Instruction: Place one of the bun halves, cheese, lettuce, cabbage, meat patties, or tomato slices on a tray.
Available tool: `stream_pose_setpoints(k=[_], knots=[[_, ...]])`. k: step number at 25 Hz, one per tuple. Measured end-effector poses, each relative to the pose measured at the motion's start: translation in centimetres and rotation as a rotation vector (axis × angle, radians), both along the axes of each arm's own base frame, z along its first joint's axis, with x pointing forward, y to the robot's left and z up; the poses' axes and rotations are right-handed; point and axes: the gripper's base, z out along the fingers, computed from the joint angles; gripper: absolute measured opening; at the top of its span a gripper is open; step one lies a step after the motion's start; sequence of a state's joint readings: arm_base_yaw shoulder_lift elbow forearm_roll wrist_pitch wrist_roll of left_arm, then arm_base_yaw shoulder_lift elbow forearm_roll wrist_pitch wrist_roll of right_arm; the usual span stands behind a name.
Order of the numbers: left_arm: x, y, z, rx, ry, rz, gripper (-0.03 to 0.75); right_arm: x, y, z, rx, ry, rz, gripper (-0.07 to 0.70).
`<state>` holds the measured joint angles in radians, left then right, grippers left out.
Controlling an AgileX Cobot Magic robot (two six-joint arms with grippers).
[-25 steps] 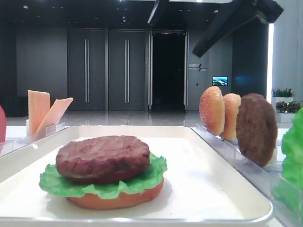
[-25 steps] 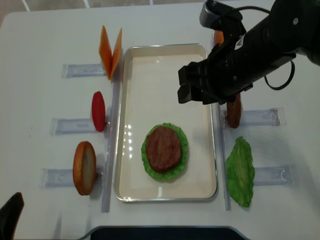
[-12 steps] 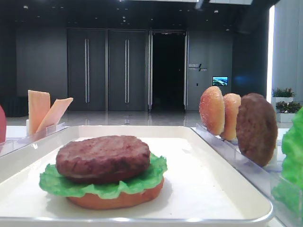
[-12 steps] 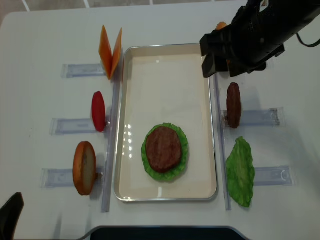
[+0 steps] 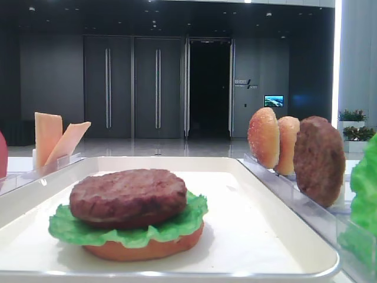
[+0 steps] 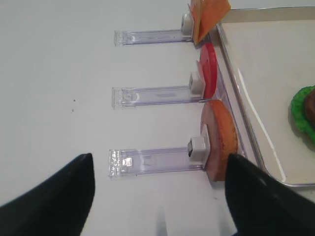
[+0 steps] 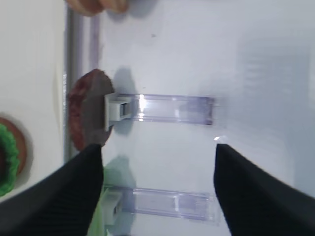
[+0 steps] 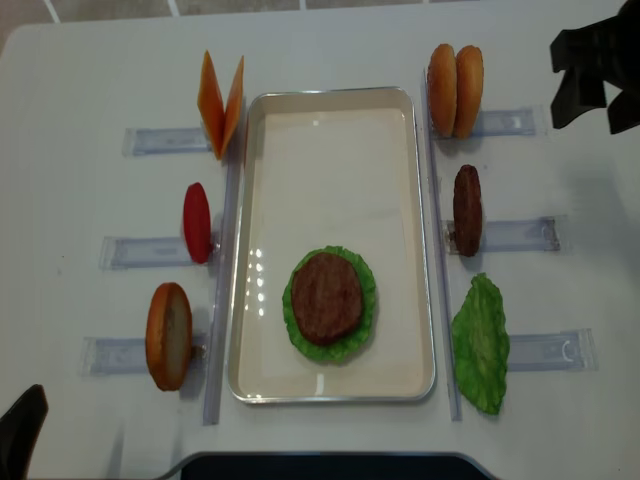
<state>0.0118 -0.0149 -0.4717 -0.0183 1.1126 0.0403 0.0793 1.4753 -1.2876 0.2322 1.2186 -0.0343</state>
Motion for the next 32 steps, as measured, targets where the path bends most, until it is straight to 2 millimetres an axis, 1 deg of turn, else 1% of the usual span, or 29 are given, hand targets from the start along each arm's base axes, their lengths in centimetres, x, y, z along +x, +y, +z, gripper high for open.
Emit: stream_pose_setpoints(k=[2,6,8,12,15,20,27,32], knots=[[0.0,0.0,0.0,0.0,0.0,0.0,0.636,0.2,-1.6,0.0,-0.011,-0.005,-0.035,0.486],[0.0,0.0,0.0,0.0,0.0,0.0,0.636,0.3,-4.0,-0.1,-0.069,-0.003,-0.101,0.486],[0.0,0.0,0.0,0.0,0.0,0.0,0.636,0.2,-4.8,-0.2,-0.122,0.0,-0.12,0.486],[0.0,0.0,0.0,0.0,0.0,0.0,0.636,0.2,-5.5,-0.2,-0.21,0.001,-0.121,0.486],[0.0,0.0,0.0,0.0,0.0,0.0,0.636,0.1,-5.9,-0.2,-0.256,-0.001,-0.122,0.486],[0.0,0.0,0.0,0.0,0.0,0.0,0.636,-0.8,-5.9,0.2,-0.247,-0.013,-0.147,0.486],[0.0,0.0,0.0,0.001,0.0,-0.001,0.636,-3.8,-5.5,-1.1,-0.22,0.035,-0.152,0.486],[0.0,0.0,0.0,0.003,0.0,-0.002,0.636,-6.7,-5.4,-0.8,-0.219,0.008,-0.155,0.486]])
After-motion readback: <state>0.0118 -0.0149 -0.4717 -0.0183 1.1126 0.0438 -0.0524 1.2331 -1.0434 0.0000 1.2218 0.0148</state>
